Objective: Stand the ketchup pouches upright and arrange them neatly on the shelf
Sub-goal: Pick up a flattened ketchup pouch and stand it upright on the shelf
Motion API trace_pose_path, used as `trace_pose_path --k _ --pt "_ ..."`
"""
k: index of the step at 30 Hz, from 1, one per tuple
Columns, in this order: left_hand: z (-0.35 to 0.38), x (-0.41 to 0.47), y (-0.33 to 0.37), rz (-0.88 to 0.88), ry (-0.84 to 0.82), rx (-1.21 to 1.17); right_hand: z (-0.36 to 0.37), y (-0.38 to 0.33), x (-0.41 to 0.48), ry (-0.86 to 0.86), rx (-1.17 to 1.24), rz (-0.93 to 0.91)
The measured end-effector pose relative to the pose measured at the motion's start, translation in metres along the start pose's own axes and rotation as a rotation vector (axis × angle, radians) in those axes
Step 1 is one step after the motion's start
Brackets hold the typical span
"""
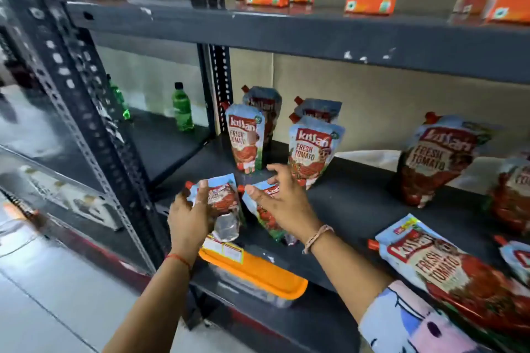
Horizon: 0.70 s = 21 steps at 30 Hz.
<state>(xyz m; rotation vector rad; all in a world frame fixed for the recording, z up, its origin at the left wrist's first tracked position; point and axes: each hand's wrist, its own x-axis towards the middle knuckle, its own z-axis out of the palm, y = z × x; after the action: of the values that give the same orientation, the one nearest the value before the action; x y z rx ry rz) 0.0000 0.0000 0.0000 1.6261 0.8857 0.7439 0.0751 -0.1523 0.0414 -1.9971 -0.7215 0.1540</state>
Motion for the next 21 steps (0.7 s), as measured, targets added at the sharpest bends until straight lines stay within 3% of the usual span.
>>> trace_pose_path --k 2,4,7,11,13,17,21 --pt "0.0 0.012 -0.01 -0.119 0.008 0.074 0.014 0.004 0.011 -0.075 -0.031 0.077" --pt "-0.001 0.021 -0.022 -0.277 -0.085 0.096 0.03 0.011 0.017 -0.182 -0.108 0.173" --pt "0.0 0.026 -0.032 -0.457 -0.272 -0.137 0.047 0.016 0.025 -0.284 -0.211 0.242" --pt "-0.007 0.035 -0.037 -0.505 -0.416 -0.174 0.059 0.013 0.04 -0.334 -0.235 0.312" --pt "-0.012 0.039 -0.036 -0.5 -0.495 -0.199 0.065 0.015 0.049 -0.348 -0.122 0.385" --pt "-0.02 0.042 -0.035 -0.482 -0.521 -0.246 0.063 0.019 0.054 -0.417 0.369 0.611" --pt "-0.032 0.042 -0.033 -0.392 -0.55 -0.213 0.062 0.018 0.046 -0.445 0.498 0.592"
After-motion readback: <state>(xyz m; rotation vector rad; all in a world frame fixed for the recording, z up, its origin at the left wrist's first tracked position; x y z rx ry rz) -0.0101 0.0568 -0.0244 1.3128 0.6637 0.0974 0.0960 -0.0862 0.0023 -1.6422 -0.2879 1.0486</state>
